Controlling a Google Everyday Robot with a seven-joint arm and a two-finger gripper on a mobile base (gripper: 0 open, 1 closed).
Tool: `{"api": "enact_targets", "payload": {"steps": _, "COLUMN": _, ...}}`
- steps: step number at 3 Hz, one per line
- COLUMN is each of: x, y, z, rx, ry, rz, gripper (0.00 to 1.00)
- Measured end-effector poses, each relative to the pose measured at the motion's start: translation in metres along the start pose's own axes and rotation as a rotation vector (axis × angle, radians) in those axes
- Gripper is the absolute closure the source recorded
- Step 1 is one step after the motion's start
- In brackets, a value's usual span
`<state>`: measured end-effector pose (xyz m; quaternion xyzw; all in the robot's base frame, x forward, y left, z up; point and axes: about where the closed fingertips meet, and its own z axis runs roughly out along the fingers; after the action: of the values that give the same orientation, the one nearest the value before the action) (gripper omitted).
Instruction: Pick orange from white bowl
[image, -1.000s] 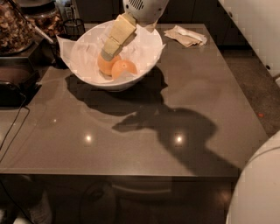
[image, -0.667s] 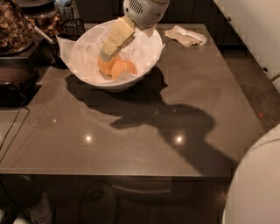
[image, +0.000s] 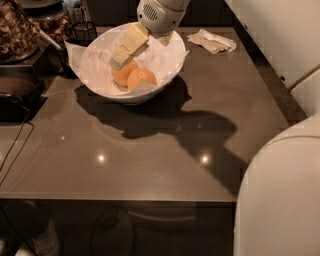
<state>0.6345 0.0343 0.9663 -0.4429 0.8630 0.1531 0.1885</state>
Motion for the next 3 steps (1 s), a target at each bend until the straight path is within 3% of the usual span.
{"api": "enact_targets", "payload": {"steps": 1, "x": -0.002, "y": -0.009, "z": 0.011, "rx": -0.002, "ry": 0.012, "rz": 0.004, "gripper": 0.0}}
{"api": "enact_targets", "payload": {"steps": 2, "x": -0.004, "y": -0.016, "z": 0.023, "rx": -0.001, "ry": 0.028, "rz": 0.004, "gripper": 0.09}}
{"api": "enact_targets", "payload": {"steps": 3, "x": -0.006, "y": -0.02, "z": 0.033, "rx": -0.007, "ry": 0.042, "rz": -0.004, "gripper": 0.12}}
